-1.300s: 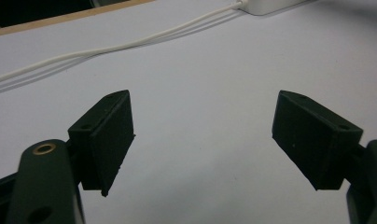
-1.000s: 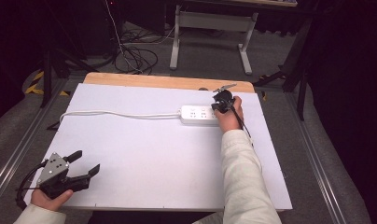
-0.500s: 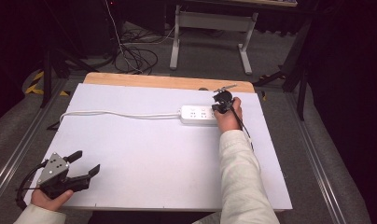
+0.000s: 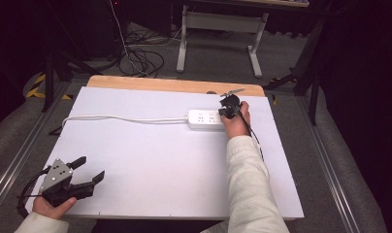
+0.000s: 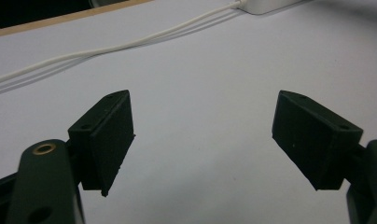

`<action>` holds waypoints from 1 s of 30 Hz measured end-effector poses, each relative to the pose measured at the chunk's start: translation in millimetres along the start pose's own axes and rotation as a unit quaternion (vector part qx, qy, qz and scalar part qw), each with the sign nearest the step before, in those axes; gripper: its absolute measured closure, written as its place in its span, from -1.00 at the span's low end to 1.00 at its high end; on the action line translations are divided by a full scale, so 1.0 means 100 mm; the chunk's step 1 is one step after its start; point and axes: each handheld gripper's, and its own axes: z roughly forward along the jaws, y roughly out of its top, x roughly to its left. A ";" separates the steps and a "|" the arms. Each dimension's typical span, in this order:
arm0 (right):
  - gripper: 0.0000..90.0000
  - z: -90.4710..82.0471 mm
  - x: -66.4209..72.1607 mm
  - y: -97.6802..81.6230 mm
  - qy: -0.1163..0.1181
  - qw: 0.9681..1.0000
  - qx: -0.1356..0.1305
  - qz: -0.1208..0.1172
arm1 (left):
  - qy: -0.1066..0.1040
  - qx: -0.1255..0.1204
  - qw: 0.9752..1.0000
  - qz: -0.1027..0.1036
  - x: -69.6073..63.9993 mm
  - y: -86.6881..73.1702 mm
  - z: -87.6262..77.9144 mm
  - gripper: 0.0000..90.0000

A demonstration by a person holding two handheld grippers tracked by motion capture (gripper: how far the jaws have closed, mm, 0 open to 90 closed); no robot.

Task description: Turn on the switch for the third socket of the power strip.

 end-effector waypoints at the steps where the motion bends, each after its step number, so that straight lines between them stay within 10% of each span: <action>1: 1.00 0.00 0.00 0.00 0.000 1.000 0.000 -0.001 | 0.000 0.000 1.000 0.000 0.00 0.00 0.00 -0.53; 21: 1.00 0.01 0.00 0.02 -0.009 1.000 0.010 -0.005 | -0.001 0.004 1.000 0.000 0.00 0.00 0.01 -0.53; 30: 1.00 -0.17 0.04 0.07 0.002 0.999 -0.032 -0.009 | -0.003 0.003 1.000 -0.004 0.00 0.00 0.03 -0.53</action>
